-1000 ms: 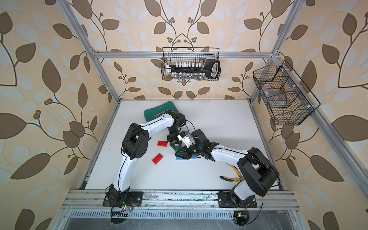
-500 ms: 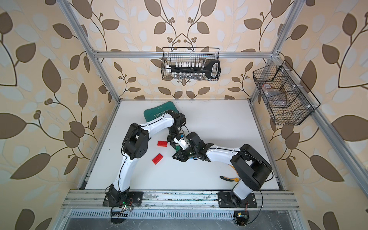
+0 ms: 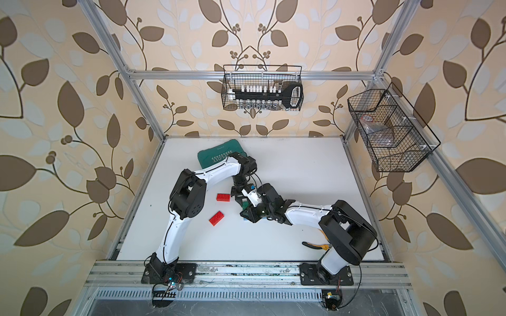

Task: Assemble a small pinwheel with lego
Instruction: Assemble the lego brick with the lego brick.

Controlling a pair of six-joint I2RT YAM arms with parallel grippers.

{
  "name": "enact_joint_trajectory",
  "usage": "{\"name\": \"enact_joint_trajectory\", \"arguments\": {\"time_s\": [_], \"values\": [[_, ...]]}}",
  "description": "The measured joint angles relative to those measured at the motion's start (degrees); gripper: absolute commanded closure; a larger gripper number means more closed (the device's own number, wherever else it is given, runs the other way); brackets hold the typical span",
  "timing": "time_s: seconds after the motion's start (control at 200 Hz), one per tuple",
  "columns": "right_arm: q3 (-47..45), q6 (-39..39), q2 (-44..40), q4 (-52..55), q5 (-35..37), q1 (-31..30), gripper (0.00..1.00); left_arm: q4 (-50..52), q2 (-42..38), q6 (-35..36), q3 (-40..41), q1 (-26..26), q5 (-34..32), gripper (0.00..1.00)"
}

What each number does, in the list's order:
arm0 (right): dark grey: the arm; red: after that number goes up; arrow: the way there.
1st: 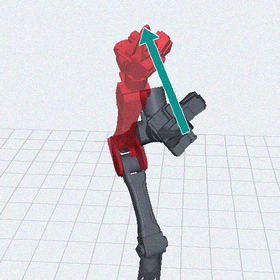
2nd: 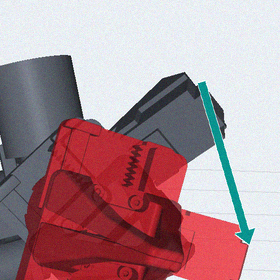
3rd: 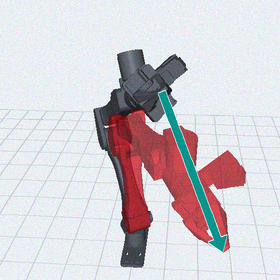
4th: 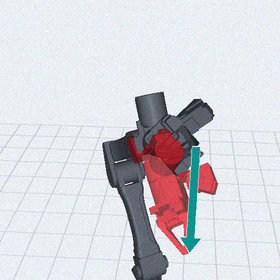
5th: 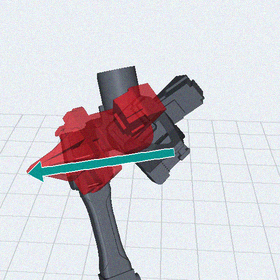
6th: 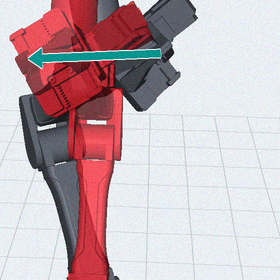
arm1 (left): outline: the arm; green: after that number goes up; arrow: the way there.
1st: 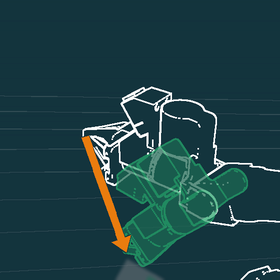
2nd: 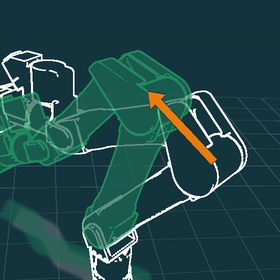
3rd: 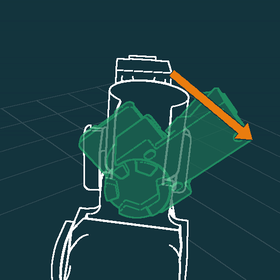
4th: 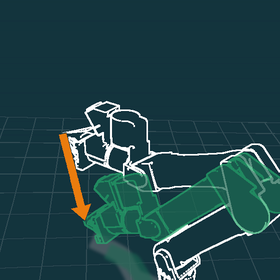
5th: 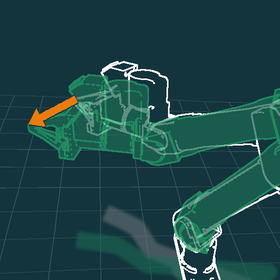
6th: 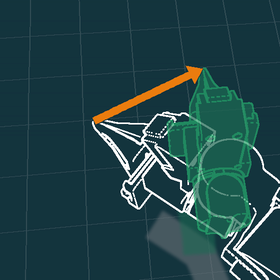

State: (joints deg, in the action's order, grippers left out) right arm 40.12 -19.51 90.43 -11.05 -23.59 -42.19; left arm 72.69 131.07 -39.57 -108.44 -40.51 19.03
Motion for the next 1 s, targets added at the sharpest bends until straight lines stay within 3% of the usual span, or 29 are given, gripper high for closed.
{"name": "enact_joint_trajectory", "arguments": {"time_s": [0.45,1.0], "values": [[-6.0,-2.1,-1.0,-9.1,1.0,0.7,0.73,1.0,0.6,-0.1,0.2,-2.0,0.7,1.0],[-8.5,0.9,-2.8,-9.7,1.6,-0.6,0.8,1.3,0.6,-1.4,0.7,-2.8,0.8,1.0]]}}
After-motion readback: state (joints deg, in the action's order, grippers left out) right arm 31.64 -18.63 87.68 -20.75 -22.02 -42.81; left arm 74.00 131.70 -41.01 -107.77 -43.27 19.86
